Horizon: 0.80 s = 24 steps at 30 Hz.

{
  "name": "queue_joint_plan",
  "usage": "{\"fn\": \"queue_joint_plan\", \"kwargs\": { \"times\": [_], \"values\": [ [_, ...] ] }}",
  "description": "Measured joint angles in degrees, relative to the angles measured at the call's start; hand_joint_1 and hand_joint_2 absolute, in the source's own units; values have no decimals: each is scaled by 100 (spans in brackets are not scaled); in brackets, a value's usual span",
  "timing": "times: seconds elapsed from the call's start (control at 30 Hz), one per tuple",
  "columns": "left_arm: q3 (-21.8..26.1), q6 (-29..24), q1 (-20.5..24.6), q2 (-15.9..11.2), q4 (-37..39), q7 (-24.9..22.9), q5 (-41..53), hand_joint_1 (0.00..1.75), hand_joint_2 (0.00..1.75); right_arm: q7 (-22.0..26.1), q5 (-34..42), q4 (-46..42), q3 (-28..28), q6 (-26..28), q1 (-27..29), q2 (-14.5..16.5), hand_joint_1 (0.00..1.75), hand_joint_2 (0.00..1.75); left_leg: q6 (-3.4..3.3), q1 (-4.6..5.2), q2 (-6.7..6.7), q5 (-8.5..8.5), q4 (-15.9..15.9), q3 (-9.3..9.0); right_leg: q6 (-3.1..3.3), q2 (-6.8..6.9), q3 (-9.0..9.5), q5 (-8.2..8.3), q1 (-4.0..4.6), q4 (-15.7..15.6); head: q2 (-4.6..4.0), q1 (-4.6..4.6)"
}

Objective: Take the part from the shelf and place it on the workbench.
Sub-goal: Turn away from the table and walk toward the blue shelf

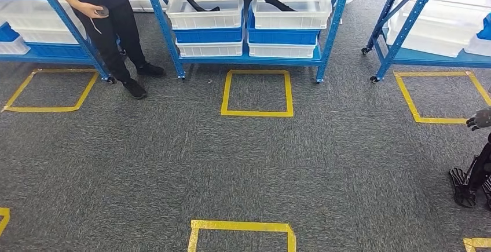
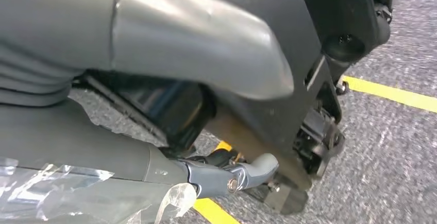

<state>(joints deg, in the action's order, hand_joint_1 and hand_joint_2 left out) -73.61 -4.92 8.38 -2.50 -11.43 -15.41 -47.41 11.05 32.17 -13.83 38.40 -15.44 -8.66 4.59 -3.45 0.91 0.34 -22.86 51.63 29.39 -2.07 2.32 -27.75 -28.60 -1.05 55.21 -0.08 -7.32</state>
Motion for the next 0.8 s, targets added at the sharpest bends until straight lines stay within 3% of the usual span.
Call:
{"fn": "queue_joint_plan", "kwargs": {
  "times": [0.03, 0.1, 0.13, 0.17, 0.2, 0.23, 0.27, 0.3, 0.33, 0.4, 0.43, 0.47, 0.63, 0.8],
  "values": [
    [1, 0, 6, 1, 0, 9, -2, 0, 175, 3, 8, -1, 0, 2, 3, -1, 0, 175, -6, -24, -14, 17, -46, -49, -14, -50, -89, -127, 12, 220, 1, 9],
    [3, 1, 23, 2, 0, 17, -2, 0, 175, 4, 27, -1, 0, 0, 15, -10, 0, 175, -33, -42, -39, 13, -68, -87, -22, -150, -498, -480, 22, 1014, 1, 37],
    [4, 4, 29, 2, 0, 19, -2, 0, 175, 3, 41, -1, -1, -3, 18, -15, 0, 175, -41, -40, -54, 2, -67, -99, -28, -170, -721, -593, 25, 1387, 1, 46],
    [5, 8, 31, 2, 0, 21, -3, 0, 175, -1, 53, -1, -1, -5, 19, -20, 0, 175, -46, -38, -75, -14, -65, -114, -34, -175, -869, -589, 23, 1583, 1, 52],
    [7, 12, 30, 2, 0, 23, -3, 0, 175, -7, 63, -1, -1, -4, 19, -22, 0, 175, -41, -39, -102, -31, -62, -135, -38, -175, -897, -462, 20, 1532, 1, 52],
    [7, 19, 29, 7, -1, 27, -2, 0, 175, -20, 72, -1, -1, 4, 20, -29, 0, 175, -28, -51, -125, -51, -55, -164, -59, -175, -816, -240, 9, 1264, 2, 52],
    [7, 24, 29, 13, -2, 31, 1, 0, 175, -36, 77, -1, 0, 19, 20, -38, 0, 175, -9, -66, -147, -73, -43, -192, -99, -176, -658, 17, -9, 865, 2, 52],
    [8, 27, 31, 1, 1, 34, 4, 0, 175, -58, 83, -1, 1, 36, 27, -35, 0, 175, 21, -60, -168, -100, -24, -205, -181, -198, -486, 198, -22, 467, 1, 57],
    [8, 30, 37, -6, -1, 37, 7, 0, 175, -77, 87, -1, 2, 52, 25, -26, 0, 175, 41, -65, -183, -137, 8, -203, -202, -222, -357, 335, -42, 160, 1, 70],
    [8, 31, 42, -41, -1, 39, 10, 0, 175, -101, 96, -1, 3, 72, 18, -2, 0, 175, 44, -30, -203, -178, 46, -174, -109, -267, -268, 381, -41, -75, 1, 97],
    [8, 32, 42, -43, -4, 39, 10, 0, 175, -106, 99, -1, 2, 80, 8, 1, 0, 175, 27, -37, -203, -186, 51, -167, -11, -269, -274, 395, -34, -84, 1, 104],
    [8, 32, 37, -49, -4, 39, 11, 0, 175, -113, 108, -2, 2, 99, 7, 0, 0, 175, 18, -35, -202, -178, 43, -166, 26, -267, -276, 384, -16, -84, 0, 104],
    [8, 33, 34, -49, -4, 50, 27, 0, 175, -268, 134, -5, 2, 519, -15, 3, 0, 175, 32, -86, -196, -178, 23, -172, 55, -269, -277, 374, 47, -83, -1, 105],
    [11, 7, 29, -47, -4, 50, 5, 0, 175, -413, 155, -5, 3, 1017, -46, -4, 0, 175, 144, -116, -197, -170, 10, -171, 84, -269, -280, 373, 77, -80, -1, 105]
  ]
}}
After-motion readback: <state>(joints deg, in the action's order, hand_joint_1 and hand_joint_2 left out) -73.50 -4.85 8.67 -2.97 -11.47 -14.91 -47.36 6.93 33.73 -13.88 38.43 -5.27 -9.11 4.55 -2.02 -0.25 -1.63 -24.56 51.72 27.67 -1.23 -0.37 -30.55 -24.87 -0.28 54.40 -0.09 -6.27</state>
